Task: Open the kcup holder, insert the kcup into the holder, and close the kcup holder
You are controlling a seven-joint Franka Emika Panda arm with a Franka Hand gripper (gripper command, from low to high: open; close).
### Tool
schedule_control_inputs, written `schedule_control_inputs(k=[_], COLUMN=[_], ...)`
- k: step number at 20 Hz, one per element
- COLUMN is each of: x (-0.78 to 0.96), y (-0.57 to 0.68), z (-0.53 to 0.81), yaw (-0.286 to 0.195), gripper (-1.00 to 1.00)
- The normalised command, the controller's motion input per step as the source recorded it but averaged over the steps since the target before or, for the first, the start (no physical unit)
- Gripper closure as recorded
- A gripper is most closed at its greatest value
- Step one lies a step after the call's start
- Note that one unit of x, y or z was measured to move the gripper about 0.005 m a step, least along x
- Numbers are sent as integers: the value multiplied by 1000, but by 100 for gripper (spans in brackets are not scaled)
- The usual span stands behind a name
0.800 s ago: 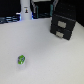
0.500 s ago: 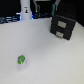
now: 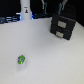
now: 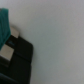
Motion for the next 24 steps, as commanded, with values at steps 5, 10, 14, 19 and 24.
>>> schedule_control_inputs(k=[5, 10, 14, 19, 24], x=[-348, -336, -298, -235, -148], y=[663, 680, 641, 553, 391], z=[-84, -154, -215, -317, -394], yaw=[-180, -168, -164, -161, -136], gripper=[-100, -100, -100, -100, -100])
